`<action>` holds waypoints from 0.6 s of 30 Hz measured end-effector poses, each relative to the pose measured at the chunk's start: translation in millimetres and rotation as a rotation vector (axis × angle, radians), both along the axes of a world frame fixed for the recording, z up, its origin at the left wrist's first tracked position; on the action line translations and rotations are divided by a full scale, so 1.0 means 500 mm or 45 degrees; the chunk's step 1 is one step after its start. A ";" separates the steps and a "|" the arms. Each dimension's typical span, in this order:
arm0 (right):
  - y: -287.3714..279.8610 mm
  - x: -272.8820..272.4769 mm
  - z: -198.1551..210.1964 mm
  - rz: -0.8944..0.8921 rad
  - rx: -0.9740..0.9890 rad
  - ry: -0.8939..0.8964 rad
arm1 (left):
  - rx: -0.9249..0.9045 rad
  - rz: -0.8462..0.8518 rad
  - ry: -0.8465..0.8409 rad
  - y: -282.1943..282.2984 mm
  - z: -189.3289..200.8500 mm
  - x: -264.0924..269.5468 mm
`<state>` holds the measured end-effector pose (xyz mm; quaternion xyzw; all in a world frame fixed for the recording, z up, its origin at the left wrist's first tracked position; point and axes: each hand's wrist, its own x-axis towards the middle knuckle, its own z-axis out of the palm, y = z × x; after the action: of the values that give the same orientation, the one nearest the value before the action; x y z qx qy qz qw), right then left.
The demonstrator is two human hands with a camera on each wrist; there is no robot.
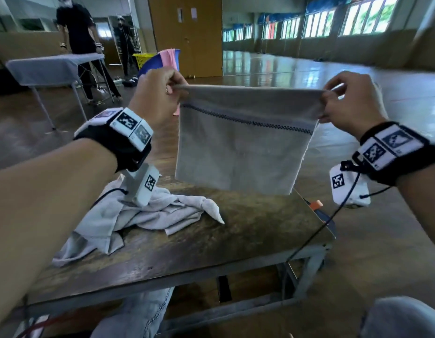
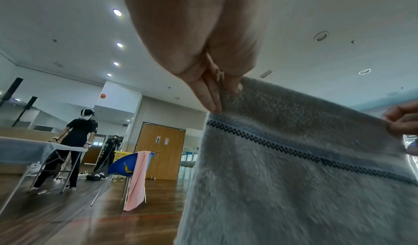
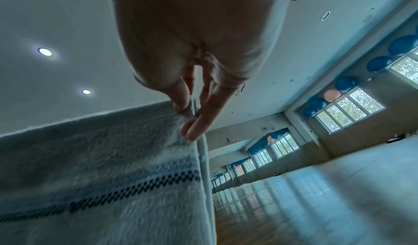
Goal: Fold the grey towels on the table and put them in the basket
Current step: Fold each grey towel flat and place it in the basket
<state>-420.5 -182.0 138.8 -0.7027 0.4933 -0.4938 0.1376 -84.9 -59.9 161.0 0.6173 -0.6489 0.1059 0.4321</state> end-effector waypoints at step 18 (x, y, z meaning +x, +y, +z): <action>0.152 -0.090 -0.334 0.644 1.055 0.832 | 1.832 -0.367 0.552 0.183 -0.378 0.032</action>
<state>-465.3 -106.0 -28.1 -0.8021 0.4789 0.0309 0.3553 -68.7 31.4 -27.8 0.6627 -0.5329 -0.5238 0.0509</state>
